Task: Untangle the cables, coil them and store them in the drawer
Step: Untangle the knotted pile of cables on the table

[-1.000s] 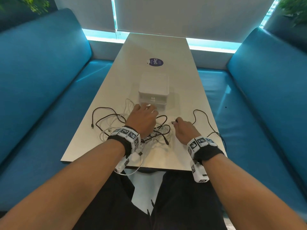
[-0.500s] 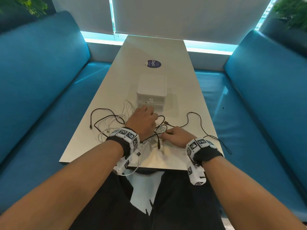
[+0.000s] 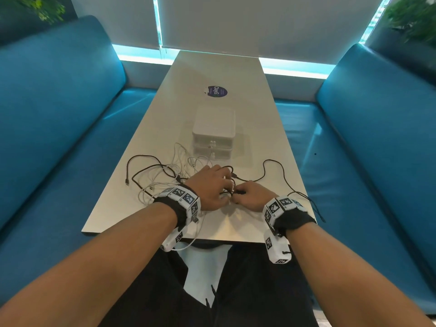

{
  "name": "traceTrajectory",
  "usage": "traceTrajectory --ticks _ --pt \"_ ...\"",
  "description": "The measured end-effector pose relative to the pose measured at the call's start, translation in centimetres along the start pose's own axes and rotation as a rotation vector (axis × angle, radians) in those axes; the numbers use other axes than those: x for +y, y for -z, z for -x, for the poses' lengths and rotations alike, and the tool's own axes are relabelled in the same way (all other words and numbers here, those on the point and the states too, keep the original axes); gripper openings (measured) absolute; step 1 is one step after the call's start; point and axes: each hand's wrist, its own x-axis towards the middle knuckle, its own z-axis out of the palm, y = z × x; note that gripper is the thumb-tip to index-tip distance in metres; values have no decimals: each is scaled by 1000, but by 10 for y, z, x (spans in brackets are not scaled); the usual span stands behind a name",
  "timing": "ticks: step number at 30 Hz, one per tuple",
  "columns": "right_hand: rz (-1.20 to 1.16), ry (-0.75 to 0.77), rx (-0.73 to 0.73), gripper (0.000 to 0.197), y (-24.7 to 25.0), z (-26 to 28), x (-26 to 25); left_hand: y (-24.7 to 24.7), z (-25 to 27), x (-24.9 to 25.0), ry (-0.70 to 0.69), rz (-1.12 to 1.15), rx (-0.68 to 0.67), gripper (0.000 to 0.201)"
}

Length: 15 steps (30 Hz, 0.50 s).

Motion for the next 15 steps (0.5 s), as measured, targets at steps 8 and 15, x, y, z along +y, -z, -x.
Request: traceTrajectory --ticks 8,15 --pt "-104 32 242 27 9 -2 -1 -5 -11 3 124 -91 -78 33" --pt "-220 41 368 27 10 -6 -4 -4 -12 2 249 173 62 12"
